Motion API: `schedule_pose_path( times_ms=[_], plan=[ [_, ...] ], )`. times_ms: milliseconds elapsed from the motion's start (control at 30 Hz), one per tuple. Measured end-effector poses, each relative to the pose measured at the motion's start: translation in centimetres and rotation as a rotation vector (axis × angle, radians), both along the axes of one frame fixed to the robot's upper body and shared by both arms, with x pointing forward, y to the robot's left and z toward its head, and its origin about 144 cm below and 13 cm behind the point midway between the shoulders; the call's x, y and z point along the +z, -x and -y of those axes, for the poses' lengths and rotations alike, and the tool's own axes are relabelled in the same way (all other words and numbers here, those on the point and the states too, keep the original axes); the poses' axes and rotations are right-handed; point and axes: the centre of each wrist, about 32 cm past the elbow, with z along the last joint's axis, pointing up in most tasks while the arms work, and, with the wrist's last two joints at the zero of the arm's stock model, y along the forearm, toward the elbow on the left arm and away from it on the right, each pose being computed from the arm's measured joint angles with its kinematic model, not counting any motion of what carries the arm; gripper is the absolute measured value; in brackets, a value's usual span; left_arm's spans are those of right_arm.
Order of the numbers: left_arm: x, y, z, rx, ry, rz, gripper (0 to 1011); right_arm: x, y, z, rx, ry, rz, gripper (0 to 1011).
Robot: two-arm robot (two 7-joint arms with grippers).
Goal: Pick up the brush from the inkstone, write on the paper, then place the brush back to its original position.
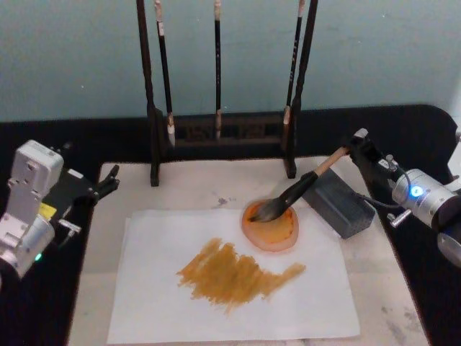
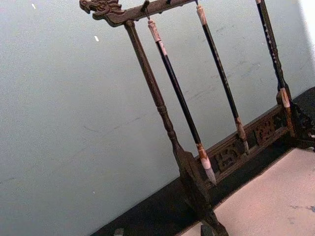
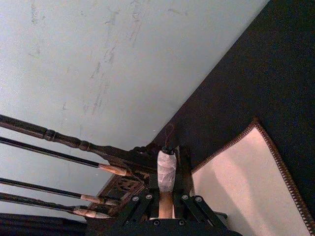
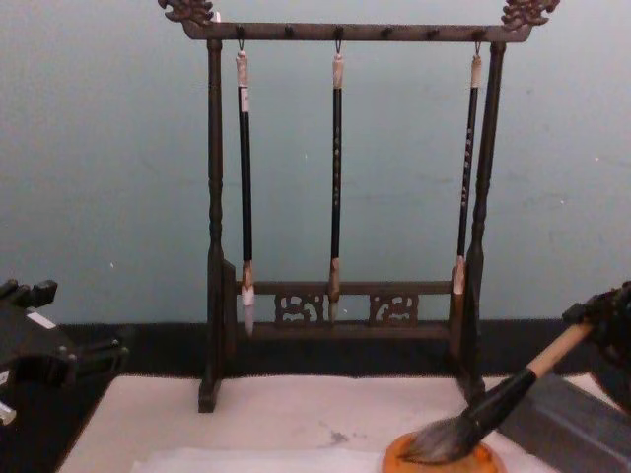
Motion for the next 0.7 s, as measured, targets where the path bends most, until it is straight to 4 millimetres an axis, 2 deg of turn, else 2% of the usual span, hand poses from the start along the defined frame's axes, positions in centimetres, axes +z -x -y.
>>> schedule_pose_path(
  times_ms=[200, 267, 367, 467, 500, 600, 700],
  plan=[
    [0.00, 0.00, 0.00, 0.000, 0.000, 0.000, 1010, -0.02, 0.02, 0.00, -0.001, -0.002, 0.000, 188],
    [0.00, 0.00, 0.00, 0.000, 0.000, 0.000, 1010, -0.01, 0.03, 0.00, -0.001, -0.002, 0.001, 285],
    [0.00, 0.00, 0.00, 0.000, 0.000, 0.000, 1010, -0.01, 0.03, -0.01, -0.001, -0.003, 0.001, 344],
    [0.00, 0.00, 0.00, 0.000, 0.000, 0.000, 1010, -0.01, 0.04, -0.01, -0.001, -0.003, 0.001, 467],
    [0.00, 0.00, 0.00, 0.000, 0.000, 0.000, 1010, -0.01, 0.04, -0.01, -0.001, -0.003, 0.001, 467],
    [0.00, 0.00, 0.00, 0.000, 0.000, 0.000, 1009, -0.02, 0.05, -0.02, -0.001, -0.004, 0.001, 610],
    [0.00, 0.00, 0.00, 0.000, 0.000, 0.000, 1010, -0.03, 0.05, -0.02, -0.001, -0.004, 0.001, 690]
  ],
)
